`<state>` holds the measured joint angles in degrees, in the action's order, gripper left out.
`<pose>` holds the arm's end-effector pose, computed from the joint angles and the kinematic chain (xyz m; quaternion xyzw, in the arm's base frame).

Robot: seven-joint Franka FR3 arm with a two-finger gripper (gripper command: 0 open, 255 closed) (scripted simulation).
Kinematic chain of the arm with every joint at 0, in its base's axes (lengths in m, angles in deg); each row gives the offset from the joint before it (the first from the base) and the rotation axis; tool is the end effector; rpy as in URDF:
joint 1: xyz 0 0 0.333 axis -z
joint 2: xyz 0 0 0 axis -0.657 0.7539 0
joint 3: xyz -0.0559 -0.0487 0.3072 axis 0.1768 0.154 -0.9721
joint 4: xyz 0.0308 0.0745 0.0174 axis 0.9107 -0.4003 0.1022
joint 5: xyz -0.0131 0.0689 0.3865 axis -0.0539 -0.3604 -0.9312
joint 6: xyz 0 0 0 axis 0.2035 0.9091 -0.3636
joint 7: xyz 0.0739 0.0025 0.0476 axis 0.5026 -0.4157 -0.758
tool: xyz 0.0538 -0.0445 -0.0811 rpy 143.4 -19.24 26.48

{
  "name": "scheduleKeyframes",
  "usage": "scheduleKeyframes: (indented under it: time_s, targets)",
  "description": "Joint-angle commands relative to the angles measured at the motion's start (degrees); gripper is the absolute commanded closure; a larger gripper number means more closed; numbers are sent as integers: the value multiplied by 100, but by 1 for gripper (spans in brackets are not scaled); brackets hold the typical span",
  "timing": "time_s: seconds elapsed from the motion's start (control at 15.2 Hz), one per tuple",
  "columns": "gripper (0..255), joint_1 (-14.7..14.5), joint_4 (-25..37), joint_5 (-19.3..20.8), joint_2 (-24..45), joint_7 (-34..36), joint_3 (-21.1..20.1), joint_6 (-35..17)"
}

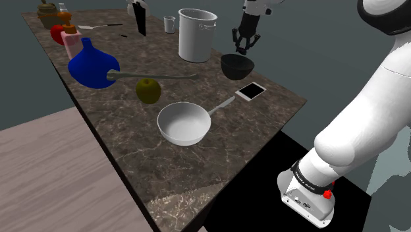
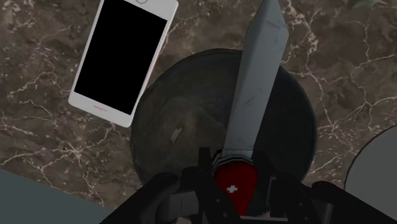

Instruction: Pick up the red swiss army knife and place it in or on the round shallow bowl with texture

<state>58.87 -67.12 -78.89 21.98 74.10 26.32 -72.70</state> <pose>0.5733 -0.1873 0.4813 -0.8337 0.5520 0.0165 0.0065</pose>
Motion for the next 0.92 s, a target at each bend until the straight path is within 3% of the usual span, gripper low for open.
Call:
scheduleKeyframes:
  time_s: [0.0,0.46,0.86]
  targets:
    - [255,-3,-97,-2,39,1,-2,-138]
    - [255,-4,-487,-7,156,-10,-3,-645]
    - [255,-4,-506,-8,164,-11,-4,-672]
